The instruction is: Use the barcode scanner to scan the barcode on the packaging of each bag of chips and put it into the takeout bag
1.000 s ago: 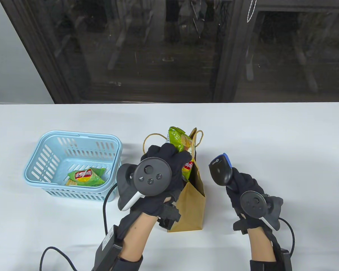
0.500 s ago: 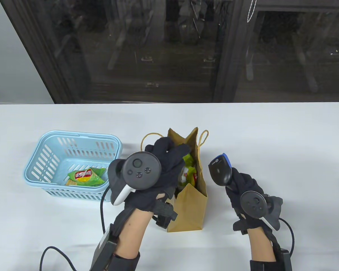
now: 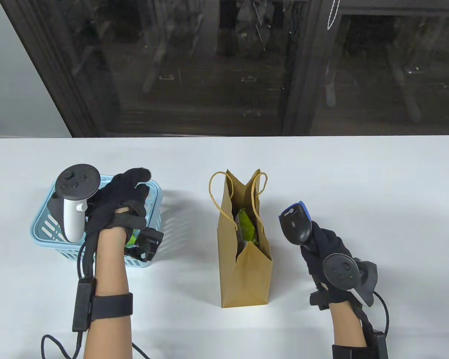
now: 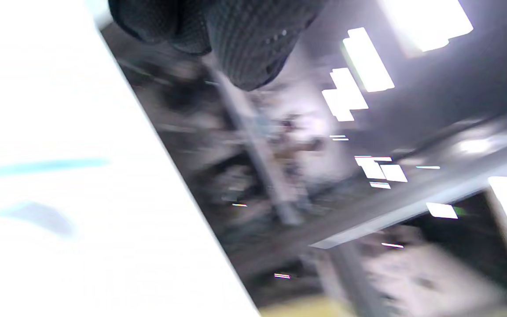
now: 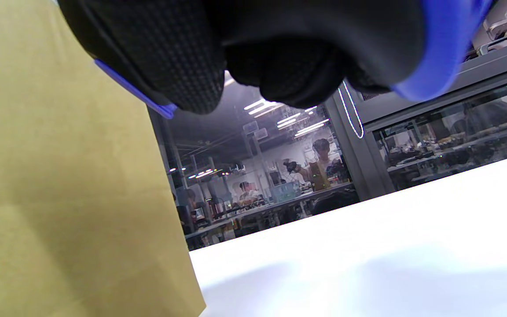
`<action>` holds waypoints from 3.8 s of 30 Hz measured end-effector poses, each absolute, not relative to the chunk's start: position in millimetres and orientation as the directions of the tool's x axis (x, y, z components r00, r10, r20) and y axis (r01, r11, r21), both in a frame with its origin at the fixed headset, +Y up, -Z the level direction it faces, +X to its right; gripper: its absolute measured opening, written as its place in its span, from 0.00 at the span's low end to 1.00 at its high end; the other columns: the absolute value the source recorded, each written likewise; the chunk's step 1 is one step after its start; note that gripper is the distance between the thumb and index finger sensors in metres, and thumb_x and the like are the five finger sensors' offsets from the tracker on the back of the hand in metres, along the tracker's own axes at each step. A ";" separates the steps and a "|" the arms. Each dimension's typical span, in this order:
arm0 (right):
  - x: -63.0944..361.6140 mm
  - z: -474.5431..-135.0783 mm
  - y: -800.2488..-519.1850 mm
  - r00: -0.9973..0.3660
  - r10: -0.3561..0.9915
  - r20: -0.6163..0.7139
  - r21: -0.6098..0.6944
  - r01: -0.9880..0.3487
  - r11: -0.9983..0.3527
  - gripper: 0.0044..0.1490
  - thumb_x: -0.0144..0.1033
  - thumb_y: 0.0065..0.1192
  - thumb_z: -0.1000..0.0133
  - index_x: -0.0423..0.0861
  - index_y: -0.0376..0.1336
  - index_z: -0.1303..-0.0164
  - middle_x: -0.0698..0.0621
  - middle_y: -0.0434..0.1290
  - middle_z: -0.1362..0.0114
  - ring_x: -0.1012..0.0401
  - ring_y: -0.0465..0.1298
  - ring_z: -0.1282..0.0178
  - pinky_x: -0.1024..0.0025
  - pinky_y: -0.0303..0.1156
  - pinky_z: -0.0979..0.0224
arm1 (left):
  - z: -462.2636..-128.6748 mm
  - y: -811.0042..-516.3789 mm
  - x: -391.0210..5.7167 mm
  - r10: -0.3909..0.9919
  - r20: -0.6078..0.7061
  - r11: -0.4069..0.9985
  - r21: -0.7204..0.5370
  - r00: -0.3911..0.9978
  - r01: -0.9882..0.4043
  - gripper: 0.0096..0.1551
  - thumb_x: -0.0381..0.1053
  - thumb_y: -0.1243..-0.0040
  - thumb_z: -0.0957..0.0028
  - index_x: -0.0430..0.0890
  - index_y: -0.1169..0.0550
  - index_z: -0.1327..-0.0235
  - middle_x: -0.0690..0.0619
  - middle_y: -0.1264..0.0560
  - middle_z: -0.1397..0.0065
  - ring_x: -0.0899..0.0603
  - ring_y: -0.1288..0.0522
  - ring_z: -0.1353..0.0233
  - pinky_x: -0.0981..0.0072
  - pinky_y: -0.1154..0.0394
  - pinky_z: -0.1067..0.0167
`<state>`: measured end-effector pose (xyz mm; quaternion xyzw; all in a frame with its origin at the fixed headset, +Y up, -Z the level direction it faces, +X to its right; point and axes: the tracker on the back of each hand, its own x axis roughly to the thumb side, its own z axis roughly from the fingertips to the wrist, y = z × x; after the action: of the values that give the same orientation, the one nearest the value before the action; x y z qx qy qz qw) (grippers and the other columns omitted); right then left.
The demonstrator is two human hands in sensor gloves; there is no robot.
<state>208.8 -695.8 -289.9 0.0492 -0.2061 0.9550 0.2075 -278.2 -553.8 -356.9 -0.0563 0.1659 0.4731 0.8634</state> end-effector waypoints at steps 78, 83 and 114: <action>215.0 -294.4 -701.7 -0.858 0.477 0.191 -0.288 -0.514 -0.808 0.36 0.42 0.72 0.42 0.56 0.57 0.25 0.52 0.69 0.32 0.55 0.78 0.43 0.51 0.74 0.35 | -341.7 -537.9 -292.9 0.919 0.042 0.393 -0.005 0.393 -0.919 0.35 0.31 0.49 0.39 0.53 0.39 0.19 0.33 0.36 0.31 0.35 0.26 0.43 0.27 0.29 0.36; 216.6 -294.4 -701.9 -0.852 0.488 0.189 -0.294 -0.523 -0.800 0.36 0.42 0.72 0.42 0.56 0.57 0.25 0.52 0.69 0.32 0.55 0.78 0.43 0.51 0.74 0.35 | -338.0 -531.2 -270.1 0.922 0.248 0.301 0.022 0.297 -0.953 0.32 0.34 0.45 0.39 0.48 0.36 0.21 0.34 0.31 0.33 0.38 0.21 0.46 0.33 0.23 0.39; 225.2 -286.0 -676.7 -0.600 0.732 0.323 -0.346 -0.795 -0.498 0.36 0.42 0.71 0.42 0.56 0.57 0.25 0.52 0.69 0.32 0.55 0.78 0.43 0.51 0.74 0.34 | -331.0 -553.1 -225.1 0.901 0.434 -0.046 0.041 -0.024 -0.998 0.22 0.47 0.43 0.43 0.34 0.19 0.47 0.47 0.15 0.70 0.53 0.18 0.85 0.56 0.12 0.77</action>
<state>225.2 -676.7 -286.0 0.0668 -0.2347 0.8630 0.4424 -225.1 -553.1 -331.0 0.1749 -0.1392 0.7017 0.6765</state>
